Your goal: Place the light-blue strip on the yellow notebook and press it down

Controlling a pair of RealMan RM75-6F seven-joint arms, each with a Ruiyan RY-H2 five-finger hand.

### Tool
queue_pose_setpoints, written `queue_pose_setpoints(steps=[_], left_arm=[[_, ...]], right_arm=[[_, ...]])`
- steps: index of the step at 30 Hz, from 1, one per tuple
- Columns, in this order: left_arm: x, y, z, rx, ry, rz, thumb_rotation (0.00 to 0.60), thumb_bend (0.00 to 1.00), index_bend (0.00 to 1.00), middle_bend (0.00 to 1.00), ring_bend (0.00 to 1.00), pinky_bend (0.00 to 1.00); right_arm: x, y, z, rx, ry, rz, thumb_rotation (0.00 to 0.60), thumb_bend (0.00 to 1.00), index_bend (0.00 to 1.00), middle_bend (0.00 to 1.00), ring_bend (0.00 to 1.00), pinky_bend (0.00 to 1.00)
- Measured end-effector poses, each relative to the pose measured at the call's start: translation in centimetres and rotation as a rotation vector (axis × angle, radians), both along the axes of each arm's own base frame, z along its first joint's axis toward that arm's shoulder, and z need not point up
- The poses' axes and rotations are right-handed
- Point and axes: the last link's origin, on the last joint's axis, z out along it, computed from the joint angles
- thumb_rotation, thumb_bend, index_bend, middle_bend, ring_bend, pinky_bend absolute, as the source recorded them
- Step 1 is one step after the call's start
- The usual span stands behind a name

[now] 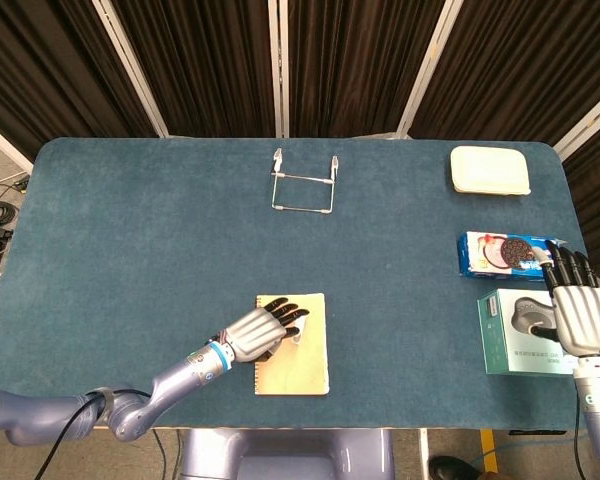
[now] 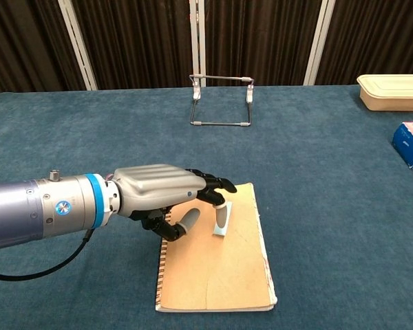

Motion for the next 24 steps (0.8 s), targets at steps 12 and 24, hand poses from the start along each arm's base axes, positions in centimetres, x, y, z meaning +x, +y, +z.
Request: queue_pose_setpoints(steps=[12,24], left_arm=[[-0.5,-0.2,-0.6,0.003,0.004,0.007,0.6,0.88,0.31,0.0,0.0,0.0],[-0.8,-0.6,-1.6,0.013,0.015,-0.001,0.6,0.88,0.32,0.0,0.0,0.0]], right_arm=[[0.2,0.1,0.3,-0.01,-0.011,0.007,0.6,0.0,0.0,0.0,0.0,0.0],[0.3,0.2,0.6,-0.02,-0.022,0.015,0.6,0.0,0.0,0.0,0.0,0.0]])
